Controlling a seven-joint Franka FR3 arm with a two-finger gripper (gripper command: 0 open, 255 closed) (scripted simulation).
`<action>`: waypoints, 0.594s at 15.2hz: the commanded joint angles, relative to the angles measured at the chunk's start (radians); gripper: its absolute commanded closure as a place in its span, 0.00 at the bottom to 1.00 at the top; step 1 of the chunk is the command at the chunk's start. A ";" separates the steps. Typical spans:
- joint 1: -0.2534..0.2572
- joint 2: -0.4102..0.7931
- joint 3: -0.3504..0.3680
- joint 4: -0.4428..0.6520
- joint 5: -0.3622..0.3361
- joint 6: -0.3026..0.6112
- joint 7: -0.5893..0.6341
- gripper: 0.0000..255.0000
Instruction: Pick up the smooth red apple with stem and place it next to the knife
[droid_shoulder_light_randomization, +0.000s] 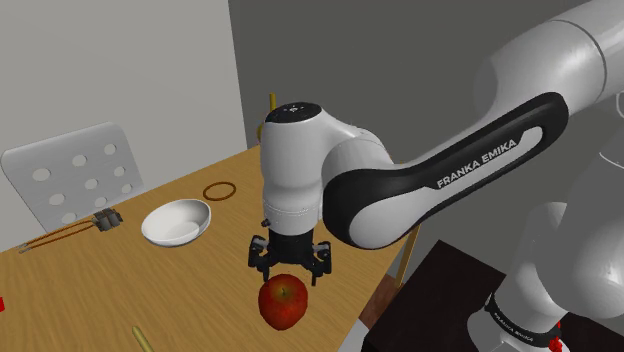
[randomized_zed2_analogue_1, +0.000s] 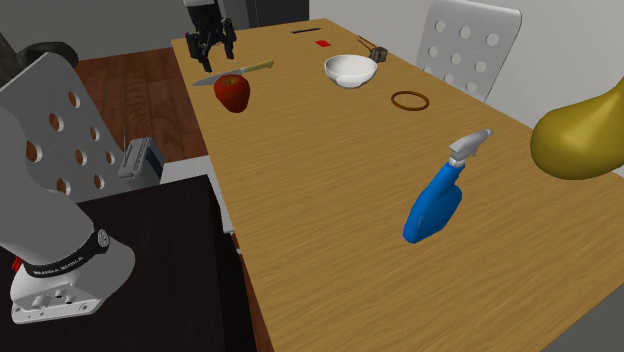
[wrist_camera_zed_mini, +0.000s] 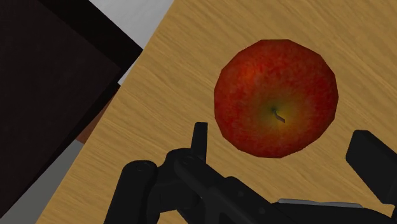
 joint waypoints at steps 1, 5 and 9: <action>0.000 -0.032 -0.003 0.029 0.019 -0.058 -0.013 0.00; 0.000 -0.043 -0.005 0.046 0.025 -0.084 -0.017 0.00; 0.000 -0.043 -0.005 0.046 0.025 -0.084 -0.017 0.00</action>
